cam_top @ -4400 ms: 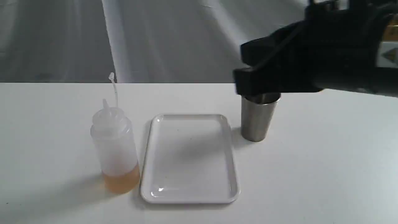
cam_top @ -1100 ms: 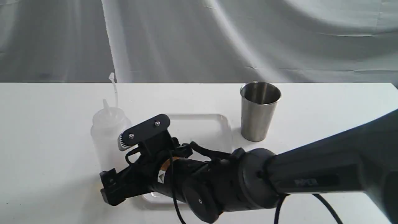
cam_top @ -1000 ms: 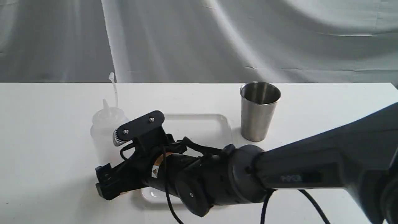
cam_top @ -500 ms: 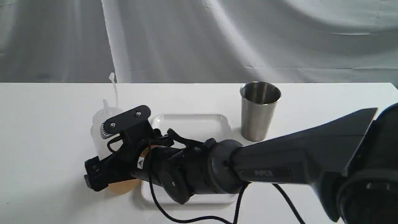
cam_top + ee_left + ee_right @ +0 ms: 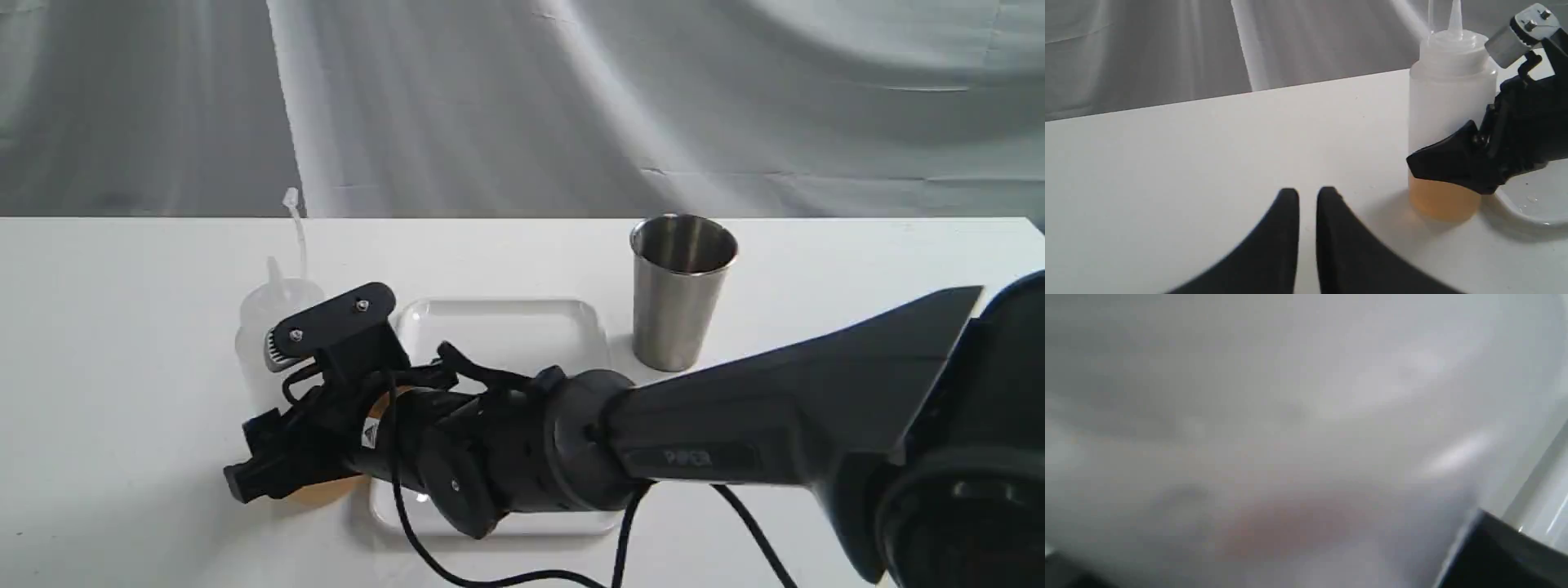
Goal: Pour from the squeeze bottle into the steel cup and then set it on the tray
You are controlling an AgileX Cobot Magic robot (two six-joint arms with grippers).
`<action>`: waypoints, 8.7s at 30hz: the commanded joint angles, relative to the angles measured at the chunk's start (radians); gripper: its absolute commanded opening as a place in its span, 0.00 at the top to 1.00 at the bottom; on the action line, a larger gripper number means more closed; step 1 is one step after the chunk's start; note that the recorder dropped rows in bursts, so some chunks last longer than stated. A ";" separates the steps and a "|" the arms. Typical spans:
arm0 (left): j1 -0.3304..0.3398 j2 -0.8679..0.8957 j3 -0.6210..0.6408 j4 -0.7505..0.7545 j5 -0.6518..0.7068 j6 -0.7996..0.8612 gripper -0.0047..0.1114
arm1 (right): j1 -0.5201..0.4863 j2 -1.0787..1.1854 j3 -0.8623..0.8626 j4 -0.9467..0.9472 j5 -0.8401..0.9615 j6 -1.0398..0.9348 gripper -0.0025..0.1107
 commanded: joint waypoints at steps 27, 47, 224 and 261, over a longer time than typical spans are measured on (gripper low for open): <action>-0.003 -0.005 0.004 0.001 -0.007 -0.002 0.89 | -0.047 -0.301 0.037 -0.237 0.348 0.032 0.59; -0.003 -0.005 0.004 0.001 -0.007 -0.002 0.89 | -0.409 -0.814 0.360 -0.665 0.618 0.289 0.59; -0.003 -0.005 0.004 0.001 -0.007 -0.002 0.89 | -0.472 -0.310 0.101 -1.889 1.270 0.049 0.59; -0.003 -0.005 0.004 0.001 -0.007 -0.002 0.89 | -0.472 -0.310 0.101 -1.889 1.277 -0.096 0.59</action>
